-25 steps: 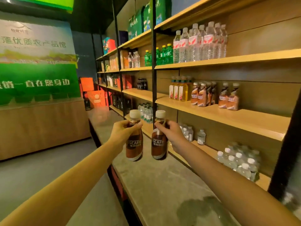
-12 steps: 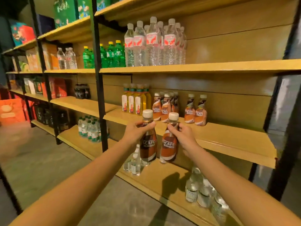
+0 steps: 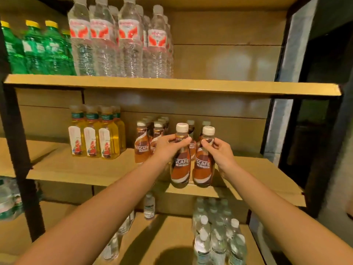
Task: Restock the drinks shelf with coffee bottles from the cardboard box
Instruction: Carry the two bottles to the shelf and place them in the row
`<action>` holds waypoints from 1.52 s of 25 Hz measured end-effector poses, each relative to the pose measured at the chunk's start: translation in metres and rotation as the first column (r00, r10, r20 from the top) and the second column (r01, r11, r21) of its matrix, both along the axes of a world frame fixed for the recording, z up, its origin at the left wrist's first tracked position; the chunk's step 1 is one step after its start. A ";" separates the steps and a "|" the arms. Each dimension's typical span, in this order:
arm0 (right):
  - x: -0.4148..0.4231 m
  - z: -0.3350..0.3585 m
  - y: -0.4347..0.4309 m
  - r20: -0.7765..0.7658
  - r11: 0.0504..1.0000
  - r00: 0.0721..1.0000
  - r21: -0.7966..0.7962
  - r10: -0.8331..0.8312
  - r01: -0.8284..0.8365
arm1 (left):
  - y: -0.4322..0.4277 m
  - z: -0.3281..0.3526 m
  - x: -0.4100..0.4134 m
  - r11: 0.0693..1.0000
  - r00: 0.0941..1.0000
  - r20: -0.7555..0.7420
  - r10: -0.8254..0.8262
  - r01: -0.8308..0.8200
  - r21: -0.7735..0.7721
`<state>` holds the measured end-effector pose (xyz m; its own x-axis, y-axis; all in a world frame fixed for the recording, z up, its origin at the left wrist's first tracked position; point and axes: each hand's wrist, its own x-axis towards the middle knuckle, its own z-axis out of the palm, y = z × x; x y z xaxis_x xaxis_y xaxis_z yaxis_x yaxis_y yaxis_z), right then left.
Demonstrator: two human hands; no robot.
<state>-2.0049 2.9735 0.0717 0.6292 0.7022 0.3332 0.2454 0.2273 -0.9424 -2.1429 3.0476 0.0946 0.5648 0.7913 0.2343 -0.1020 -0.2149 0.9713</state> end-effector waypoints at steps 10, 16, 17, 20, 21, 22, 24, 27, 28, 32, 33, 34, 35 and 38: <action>0.037 -0.009 0.034 0.004 0.991 0.992 -0.011 -0.130 0.130 | 0.054 -0.018 0.050 0.988 0.988 0.033 -0.149 0.150 -0.033; 0.049 -0.015 0.042 0.078 0.998 0.996 -0.039 -0.041 0.044 | 0.063 -0.028 0.071 0.992 0.989 0.075 -0.127 0.127 0.002; 0.049 -0.017 0.041 0.073 0.999 0.997 -0.037 -0.036 0.039 | 0.062 -0.030 0.071 0.992 0.989 0.071 -0.128 0.126 0.024; 0.046 -0.034 0.026 0.089 0.990 0.994 -0.114 -0.070 0.080 | 0.060 -0.048 0.064 0.972 0.983 0.004 -0.183 0.181 0.153; 0.044 -0.044 0.019 0.149 0.972 0.986 -0.211 -0.070 0.101 | 0.058 -0.057 0.059 0.958 0.981 -0.054 -0.184 0.191 0.215; 0.042 -0.055 0.013 0.226 0.938 0.973 -0.324 -0.053 0.126 | 0.057 -0.067 0.055 0.942 0.978 -0.137 -0.155 0.188 0.279; 0.045 -0.073 0.012 0.446 0.855 0.895 -0.452 -0.031 0.255 | 0.060 -0.086 0.051 0.902 0.949 -0.313 -0.036 0.166 0.399; 0.055 -0.083 0.029 0.685 0.748 0.725 -0.448 -0.064 0.489 | 0.077 -0.104 0.057 0.849 0.847 -0.518 0.120 0.183 0.496; 0.058 -0.084 0.034 0.715 0.720 0.696 -0.451 -0.063 0.528 | 0.082 -0.105 0.061 0.829 0.795 -0.584 0.163 0.212 0.518; 0.069 -0.085 0.047 0.744 0.652 0.668 -0.500 -0.014 0.570 | 0.098 -0.107 0.078 0.757 0.650 -0.683 0.333 0.247 0.605; 0.071 -0.084 0.050 0.743 0.642 0.670 -0.511 -0.006 0.572 | 0.104 -0.108 0.083 0.756 0.651 -0.681 0.336 0.245 0.607; 0.073 -0.082 0.053 0.738 0.630 0.675 -0.524 -0.001 0.573 | 0.108 -0.109 0.087 0.765 0.657 -0.679 0.326 0.238 0.598; 0.075 -0.081 0.057 0.734 0.617 0.679 -0.538 0.008 0.574 | 0.113 -0.111 0.091 0.781 0.670 -0.675 0.310 0.226 0.582; 0.083 -0.078 0.066 0.729 0.581 0.684 -0.571 0.034 0.580 | 0.129 -0.119 0.108 0.808 0.712 -0.649 0.269 0.200 0.554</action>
